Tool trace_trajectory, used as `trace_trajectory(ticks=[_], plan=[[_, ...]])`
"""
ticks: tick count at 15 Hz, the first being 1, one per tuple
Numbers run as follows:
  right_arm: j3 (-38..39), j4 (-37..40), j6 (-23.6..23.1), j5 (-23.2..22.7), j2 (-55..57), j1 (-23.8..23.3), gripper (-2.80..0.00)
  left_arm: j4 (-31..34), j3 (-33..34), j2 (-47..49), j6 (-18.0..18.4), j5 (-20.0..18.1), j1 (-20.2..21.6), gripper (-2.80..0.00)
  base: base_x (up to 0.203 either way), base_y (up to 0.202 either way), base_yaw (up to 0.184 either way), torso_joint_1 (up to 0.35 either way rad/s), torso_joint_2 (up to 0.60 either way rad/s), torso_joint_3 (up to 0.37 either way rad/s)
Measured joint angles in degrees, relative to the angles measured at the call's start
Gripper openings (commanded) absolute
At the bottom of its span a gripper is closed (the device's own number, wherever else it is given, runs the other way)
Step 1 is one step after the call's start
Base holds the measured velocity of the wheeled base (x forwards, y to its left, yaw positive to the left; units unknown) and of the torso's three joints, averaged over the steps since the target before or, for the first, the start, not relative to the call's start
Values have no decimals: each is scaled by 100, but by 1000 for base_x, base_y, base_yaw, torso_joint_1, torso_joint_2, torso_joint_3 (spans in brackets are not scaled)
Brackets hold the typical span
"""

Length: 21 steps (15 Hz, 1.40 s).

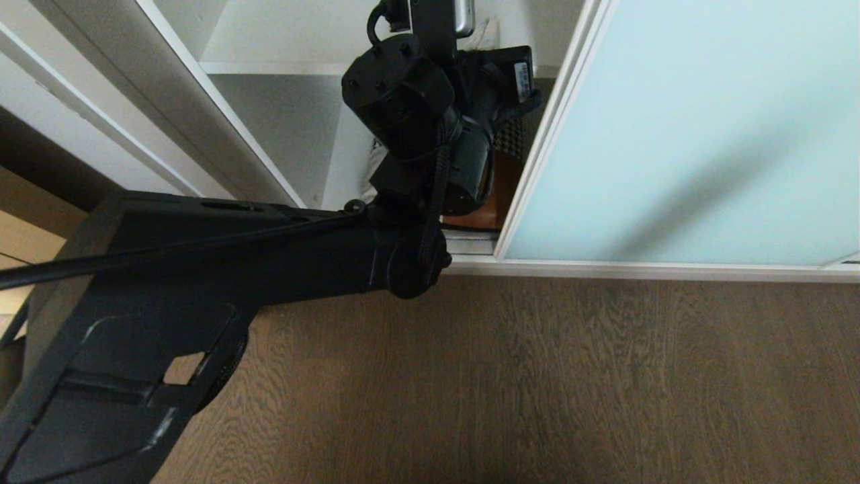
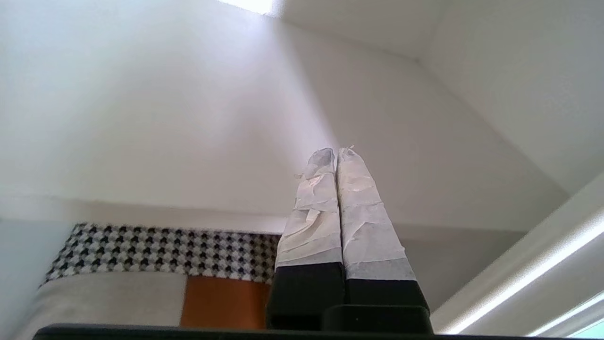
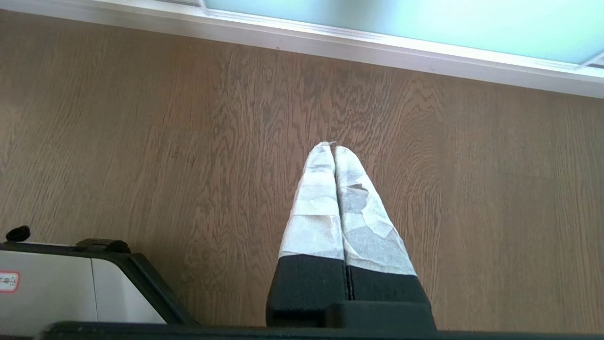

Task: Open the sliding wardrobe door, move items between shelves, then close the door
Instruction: Open the door

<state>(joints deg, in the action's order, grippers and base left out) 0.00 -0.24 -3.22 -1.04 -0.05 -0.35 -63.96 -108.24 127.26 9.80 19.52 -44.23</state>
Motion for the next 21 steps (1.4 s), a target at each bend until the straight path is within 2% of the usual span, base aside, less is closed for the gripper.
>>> trace_trajectory(ticks=[2, 4, 8, 12, 14, 17, 19, 21], plan=[[0, 0, 0, 2, 0, 2, -280, 7, -27, 0, 4, 75, -14, -280, 0, 0, 0, 0, 0, 0], [0, 1, 0, 2, 0, 0, -280, 44, -100, 55, 22, 107, -208, -280, 0, 0, 0, 0, 0, 0], [0, 0, 0, 5, 0, 2, -280, 40, -226, 421, 51, 10, -457, -280, 0, 0, 0, 0, 0, 0], [0, 0, 0, 2, 0, 0, -280, -440, -242, 597, 110, 175, -490, -280, 0, 0, 0, 0, 0, 0], [0, 0, 2, 2, 0, 2, -280, -382, -247, 304, 290, 380, -160, -280, 0, 0, 0, 0, 0, 0], [0, 2, 2, 5, 0, 0, -280, -62, -35, -545, 699, 537, 646, -280, 0, 0, 0, 0, 0, 0], [0, 2, 0, 2, 0, 2, -280, 189, 743, -1333, 856, 702, 1157, -280, 0, 0, 0, 0, 0, 0], [0, 0, 2, 2, 0, 0, -280, 431, 2015, -2225, 919, 783, 1640, -280, 0, 0, 0, 0, 0, 0]])
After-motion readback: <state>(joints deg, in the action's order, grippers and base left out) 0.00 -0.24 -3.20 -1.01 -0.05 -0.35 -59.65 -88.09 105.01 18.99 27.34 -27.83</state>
